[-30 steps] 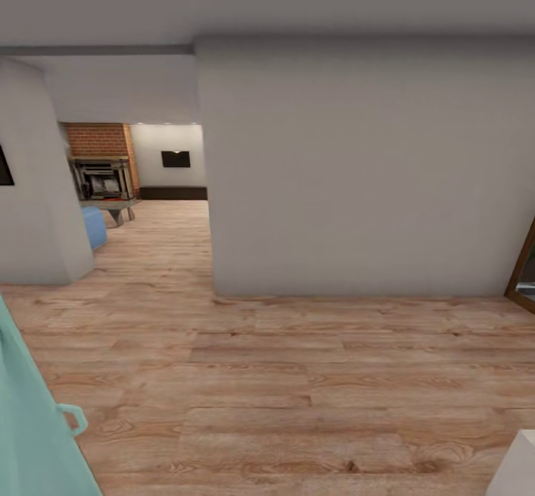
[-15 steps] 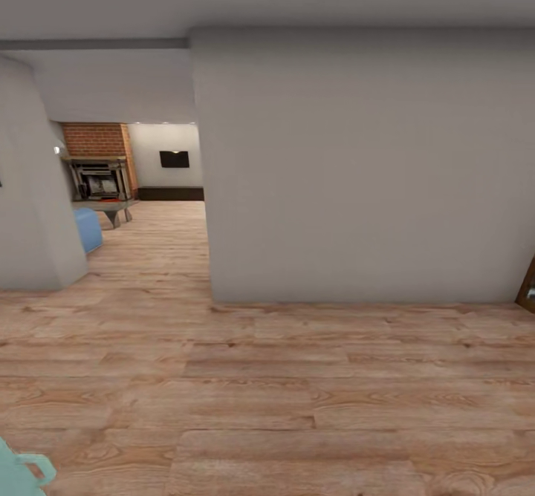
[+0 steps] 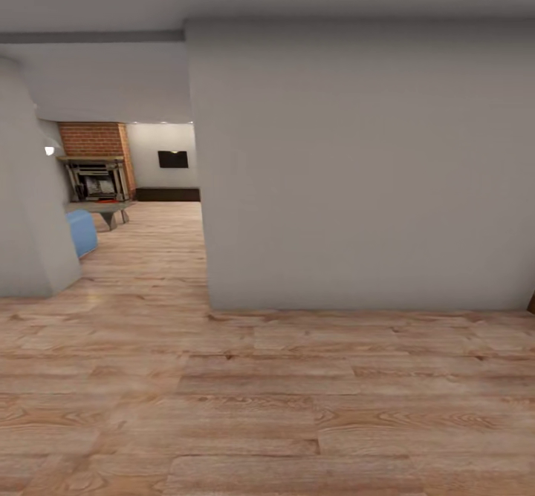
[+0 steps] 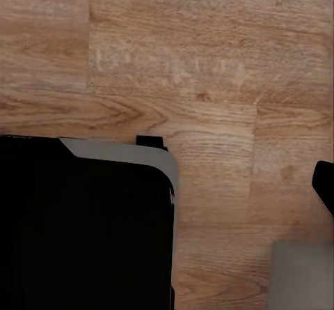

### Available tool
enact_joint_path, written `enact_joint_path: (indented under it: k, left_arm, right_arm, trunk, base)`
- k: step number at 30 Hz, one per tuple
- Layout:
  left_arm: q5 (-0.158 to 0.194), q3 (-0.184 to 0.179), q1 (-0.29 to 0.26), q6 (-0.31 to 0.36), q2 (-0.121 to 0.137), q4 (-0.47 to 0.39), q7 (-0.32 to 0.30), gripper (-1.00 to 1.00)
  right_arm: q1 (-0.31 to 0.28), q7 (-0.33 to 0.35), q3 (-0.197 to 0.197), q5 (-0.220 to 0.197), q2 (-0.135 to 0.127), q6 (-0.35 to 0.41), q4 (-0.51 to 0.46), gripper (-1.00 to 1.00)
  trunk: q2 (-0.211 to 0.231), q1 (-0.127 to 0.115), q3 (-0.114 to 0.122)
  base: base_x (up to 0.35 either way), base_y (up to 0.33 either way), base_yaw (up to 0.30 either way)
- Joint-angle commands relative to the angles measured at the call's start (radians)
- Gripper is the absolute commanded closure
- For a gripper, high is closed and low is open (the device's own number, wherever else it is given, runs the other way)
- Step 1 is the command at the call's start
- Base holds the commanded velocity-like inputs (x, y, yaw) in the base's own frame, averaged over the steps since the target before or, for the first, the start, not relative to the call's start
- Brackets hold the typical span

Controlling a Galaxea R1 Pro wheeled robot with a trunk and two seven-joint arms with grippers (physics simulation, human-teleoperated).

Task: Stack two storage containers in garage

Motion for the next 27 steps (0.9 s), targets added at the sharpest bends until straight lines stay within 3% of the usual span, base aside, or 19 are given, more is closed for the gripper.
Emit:
enact_joint_path:
  k: [1,27]
  left_arm:
    - [0.009,-0.009,-0.001,-0.003,0.0,0.001,0.0,-1.0]
    - [0.009,-0.009,0.0,-0.003,-0.001,0.001,-0.001,-1.0]
  right_arm:
    - [-0.002,-0.005,0.008,0.0,0.0,-0.005,0.003,-1.0]
    - [-0.001,-0.005,0.008,0.0,0.0,-0.005,0.003,-1.0]
  trunk:
    - [-0.001,0.001,-0.002]
    - [-0.001,0.001,-0.002]
  base:
    - [0.327,0.0,0.0]
    - [0.327,0.0,0.0]
